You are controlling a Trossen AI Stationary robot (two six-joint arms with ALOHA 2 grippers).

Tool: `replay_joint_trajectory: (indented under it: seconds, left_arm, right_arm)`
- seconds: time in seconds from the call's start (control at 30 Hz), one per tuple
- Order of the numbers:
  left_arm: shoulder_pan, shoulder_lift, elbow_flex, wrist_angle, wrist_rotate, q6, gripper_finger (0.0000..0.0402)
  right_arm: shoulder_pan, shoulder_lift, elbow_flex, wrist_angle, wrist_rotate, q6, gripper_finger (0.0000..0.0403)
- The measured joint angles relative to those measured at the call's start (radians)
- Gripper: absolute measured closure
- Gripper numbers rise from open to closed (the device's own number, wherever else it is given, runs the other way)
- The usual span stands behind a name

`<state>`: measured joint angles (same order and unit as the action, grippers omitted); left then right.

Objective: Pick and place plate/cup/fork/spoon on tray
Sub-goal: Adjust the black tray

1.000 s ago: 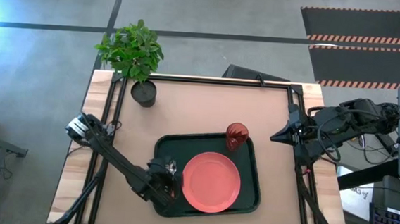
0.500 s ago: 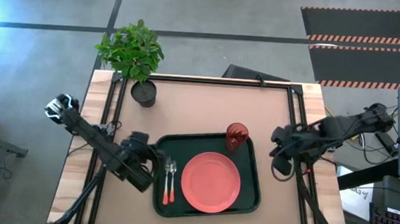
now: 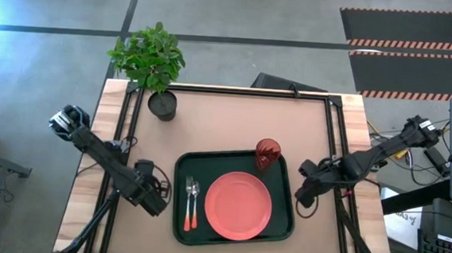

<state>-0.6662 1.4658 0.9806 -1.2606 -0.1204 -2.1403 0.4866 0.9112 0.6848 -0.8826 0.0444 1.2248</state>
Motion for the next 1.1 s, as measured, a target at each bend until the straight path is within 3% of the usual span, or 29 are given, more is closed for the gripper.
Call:
replay_joint_trajectory:
  seconds: [0.4, 0.6, 0.8, 1.1]
  left_arm:
    - [-0.017, 0.003, -0.197, 0.458, -0.059, -0.057, 0.0399]
    - [-0.015, 0.002, -0.216, 0.493, -0.228, -0.105, 0.0401]
    - [-0.011, 0.016, -0.251, 0.537, -0.158, -0.106, 0.0401]
    - [0.01, 0.075, -0.252, 0.619, -0.194, -0.105, 0.0401]
  right_arm:
    - [0.0, -0.03, 0.059, 0.021, 0.093, -0.075, 0.0394]
    - [0.0, -0.057, 0.104, 0.022, 0.133, -0.12, 0.0394]
    - [0.0, -0.077, 0.16, 0.02, 0.183, -0.171, 0.0394]
    - [-0.001, -0.079, 0.271, 0.02, 0.285, -0.285, 0.0394]
